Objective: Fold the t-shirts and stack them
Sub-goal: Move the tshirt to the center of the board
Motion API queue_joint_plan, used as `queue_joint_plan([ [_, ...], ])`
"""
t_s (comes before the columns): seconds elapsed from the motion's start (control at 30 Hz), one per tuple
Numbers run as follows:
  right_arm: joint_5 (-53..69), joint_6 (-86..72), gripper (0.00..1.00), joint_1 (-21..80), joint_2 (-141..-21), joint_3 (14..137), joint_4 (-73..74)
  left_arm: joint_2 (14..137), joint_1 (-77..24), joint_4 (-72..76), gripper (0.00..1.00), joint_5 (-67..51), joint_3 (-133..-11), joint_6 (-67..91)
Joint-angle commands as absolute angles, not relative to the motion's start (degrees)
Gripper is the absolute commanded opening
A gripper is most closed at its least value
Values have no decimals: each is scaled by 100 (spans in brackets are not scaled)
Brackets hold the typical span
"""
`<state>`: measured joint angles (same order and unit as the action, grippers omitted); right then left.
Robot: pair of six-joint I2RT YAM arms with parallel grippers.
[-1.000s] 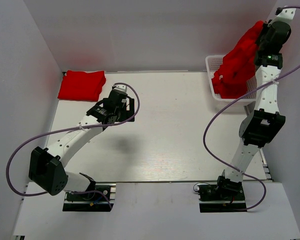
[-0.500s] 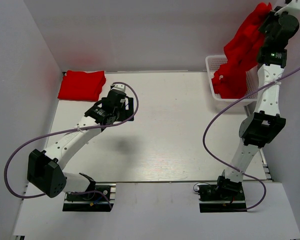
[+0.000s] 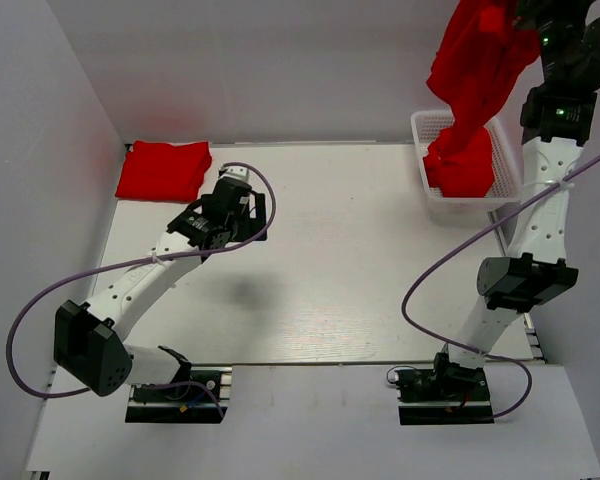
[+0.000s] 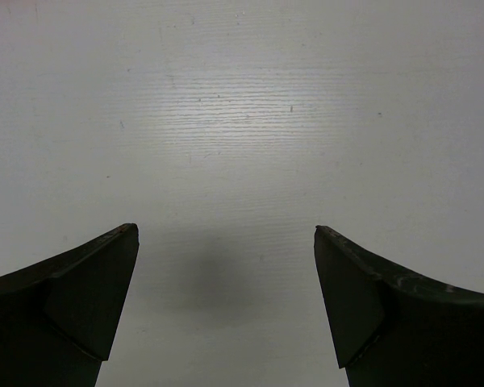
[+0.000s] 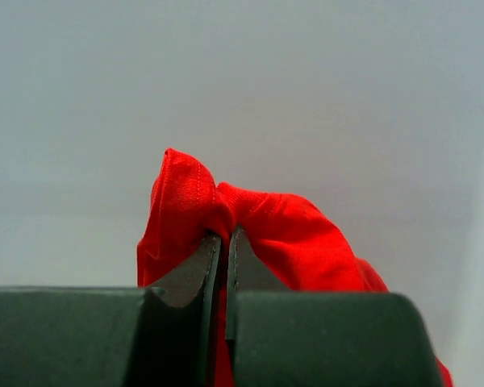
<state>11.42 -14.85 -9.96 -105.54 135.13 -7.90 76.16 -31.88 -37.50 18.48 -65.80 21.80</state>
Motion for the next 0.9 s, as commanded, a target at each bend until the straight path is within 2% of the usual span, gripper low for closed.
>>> queue_joint_plan([
  [0.0,2336,-1758,0,-582,-10239,13755,-1047,7339,-3164,-3955,100,2065,-6882,2408],
  [0.17,3462,-1758,0,-1,-10029,13439,-748,7392,-3164,-4315,100,2337,-7075,2732],
  [0.27,3831,-1766,0,465,-9739,12728,-782,7392,-3164,-4456,100,2461,-7128,2935],
  [0.5,4341,-1897,0,1098,-9036,10058,-1080,7207,-3164,-5141,100,3171,-7312,3716],
  [0.53,4394,-1959,0,1142,-8922,9071,-1507,7207,-3164,-5220,100,3242,-7312,3779],
  [0.6,4395,-2302,0,1221,-8807,8379,-1792,7085,-3164,-5335,100,3383,-7252,3902],
  [0.63,4351,-2381,0,1265,-8728,7419,-2037,6988,-3164,-5335,100,3384,-7251,3902],
  [0.7,4176,-2443,0,1371,-8762,6710,-1813,6935,-3164,-5335,100,3384,-7198,3902],
  [0.77,4070,-2199,33,1450,-8998,6313,-1287,6724,-3164,-5335,100,3323,-7058,3902],
  [0.8,3878,-1980,45,1485,-9052,6189,-1031,6724,-3164,-5335,100,3253,-6988,3850],
  [0.83,3667,-1682,90,1520,-9218,6161,-541,6724,-3164,-5335,100,3252,-6987,3850],
  [0.87,3517,-1583,91,1547,-9315,6196,-310,6671,-3164,-5335,100,3191,-6987,3850],
])
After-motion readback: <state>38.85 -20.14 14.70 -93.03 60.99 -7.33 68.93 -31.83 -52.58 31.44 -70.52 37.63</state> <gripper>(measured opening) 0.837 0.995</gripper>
